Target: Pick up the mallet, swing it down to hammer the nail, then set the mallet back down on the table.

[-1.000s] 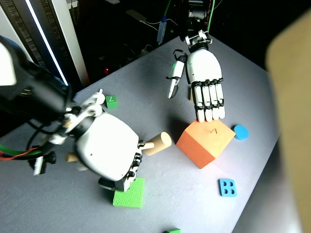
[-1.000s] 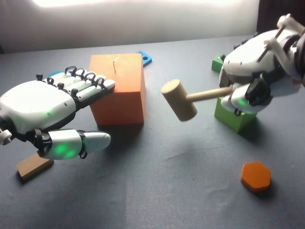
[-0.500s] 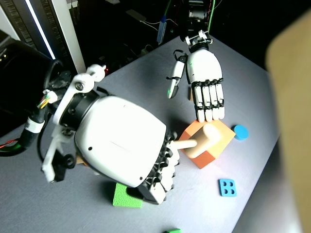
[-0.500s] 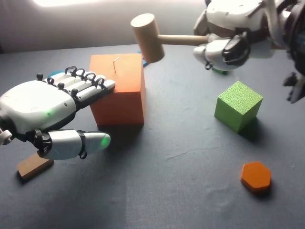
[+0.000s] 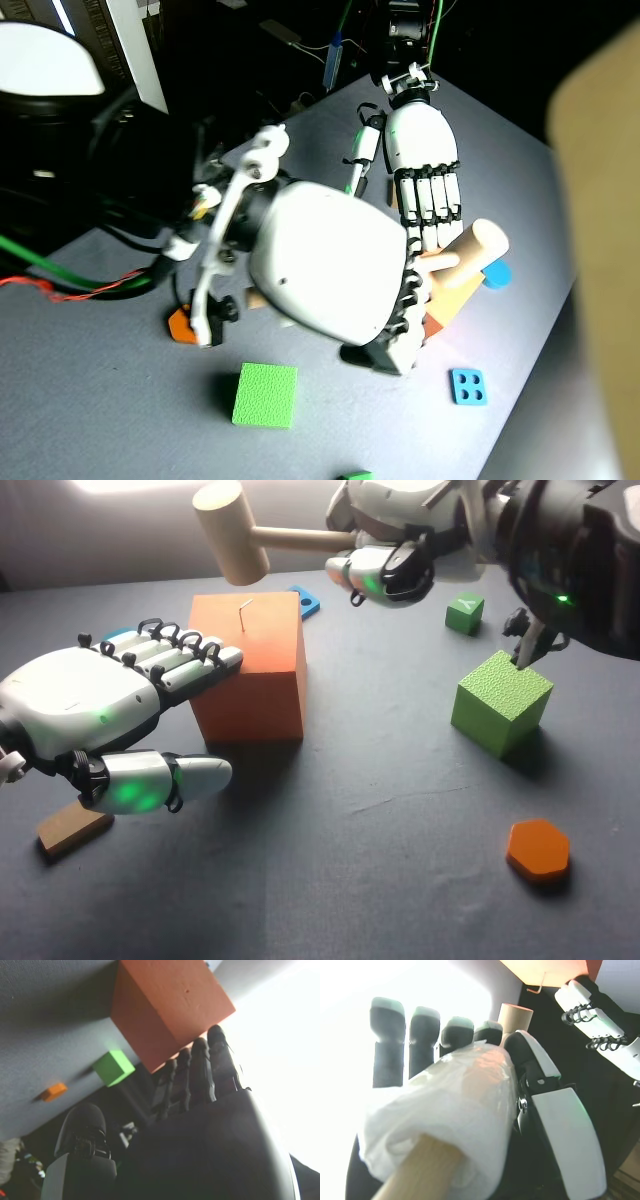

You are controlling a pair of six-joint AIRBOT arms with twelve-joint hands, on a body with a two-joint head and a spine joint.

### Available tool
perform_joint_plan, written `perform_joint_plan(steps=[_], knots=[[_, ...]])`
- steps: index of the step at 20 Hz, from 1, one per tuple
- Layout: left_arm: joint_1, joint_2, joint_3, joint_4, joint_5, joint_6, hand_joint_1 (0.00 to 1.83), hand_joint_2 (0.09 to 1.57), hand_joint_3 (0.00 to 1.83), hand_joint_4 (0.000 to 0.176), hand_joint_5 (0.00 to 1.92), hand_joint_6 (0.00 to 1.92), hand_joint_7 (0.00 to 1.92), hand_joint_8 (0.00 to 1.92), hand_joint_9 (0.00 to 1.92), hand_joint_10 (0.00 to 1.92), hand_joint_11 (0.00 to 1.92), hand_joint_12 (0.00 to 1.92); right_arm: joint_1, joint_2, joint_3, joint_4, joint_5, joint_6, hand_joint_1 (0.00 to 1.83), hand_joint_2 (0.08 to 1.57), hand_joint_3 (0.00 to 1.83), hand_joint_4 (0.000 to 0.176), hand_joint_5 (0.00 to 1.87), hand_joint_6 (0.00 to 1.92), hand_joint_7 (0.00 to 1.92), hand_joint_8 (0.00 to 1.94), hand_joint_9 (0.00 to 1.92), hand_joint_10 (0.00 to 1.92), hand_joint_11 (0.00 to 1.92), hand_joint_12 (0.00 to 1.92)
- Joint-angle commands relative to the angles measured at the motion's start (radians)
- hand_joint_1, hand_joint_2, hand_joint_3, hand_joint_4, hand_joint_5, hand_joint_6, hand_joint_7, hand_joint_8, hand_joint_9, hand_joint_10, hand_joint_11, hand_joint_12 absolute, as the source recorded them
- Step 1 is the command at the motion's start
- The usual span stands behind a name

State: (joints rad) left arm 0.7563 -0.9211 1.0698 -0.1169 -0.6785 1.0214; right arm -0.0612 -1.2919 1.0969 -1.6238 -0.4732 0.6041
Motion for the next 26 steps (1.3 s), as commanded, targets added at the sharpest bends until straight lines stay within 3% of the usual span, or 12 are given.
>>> perform_joint_plan(steps=[1,5,7,13,16,22,26], knots=[[-0.005,-0.005,0.004,-0.007,-0.057,0.004,0.00,1.29,0.00,0.000,0.04,0.00,0.08,0.00,0.05,0.00,0.00,0.08,0.013,0.001,0.008,-0.053,-0.015,0.006,0.49,1.51,0.00,0.000,0.63,1.92,0.74,1.94,0.65,1.92,0.73,1.92],[-0.006,-0.005,0.006,-0.007,-0.057,0.004,0.00,1.30,0.00,0.000,0.02,0.00,0.06,0.00,0.04,0.00,0.00,0.04,0.016,-0.031,0.036,-0.087,-0.016,0.037,0.53,1.49,0.00,0.000,0.67,1.92,0.79,1.94,0.71,1.92,0.76,1.92],[-0.007,-0.005,0.007,-0.007,-0.057,0.004,0.00,1.29,0.00,0.000,0.02,0.00,0.07,0.00,0.05,0.01,0.01,0.05,-0.004,-0.049,0.044,-0.164,-0.018,0.082,0.49,1.51,0.00,0.000,0.66,1.92,0.79,1.94,0.71,1.92,0.76,1.92],[-0.007,-0.005,0.006,-0.007,-0.057,0.004,0.00,1.29,0.00,0.000,0.04,0.00,0.08,0.00,0.05,0.00,0.00,0.07,-0.099,-0.066,0.046,-0.165,-0.060,0.091,0.50,1.51,0.00,0.000,0.66,1.92,0.80,1.94,0.76,1.92,0.81,1.92],[-0.008,-0.006,0.005,-0.007,-0.054,0.004,0.00,1.29,0.00,0.000,0.03,0.00,0.07,0.00,0.05,0.00,0.00,0.09,-0.092,-0.052,0.048,-0.165,-0.055,0.109,0.46,1.52,0.00,0.000,0.66,1.92,0.81,1.94,0.76,1.92,0.80,1.92],[-0.008,-0.006,0.005,-0.007,-0.054,0.002,0.00,1.29,0.00,0.000,0.03,0.00,0.05,0.00,0.03,0.00,0.00,0.03,-0.056,-0.030,0.048,-0.167,-0.051,0.112,0.55,1.50,0.00,0.000,0.65,1.92,0.79,1.94,0.74,1.92,0.81,1.92],[-0.011,-0.006,0.006,-0.007,-0.054,0.001,0.00,1.29,0.00,0.000,0.01,0.00,0.05,0.00,0.03,0.00,0.00,0.03,-0.092,-0.030,0.048,-0.167,-0.043,0.095,0.53,1.50,0.00,0.000,0.62,1.92,0.75,1.94,0.71,1.92,0.78,1.92]])
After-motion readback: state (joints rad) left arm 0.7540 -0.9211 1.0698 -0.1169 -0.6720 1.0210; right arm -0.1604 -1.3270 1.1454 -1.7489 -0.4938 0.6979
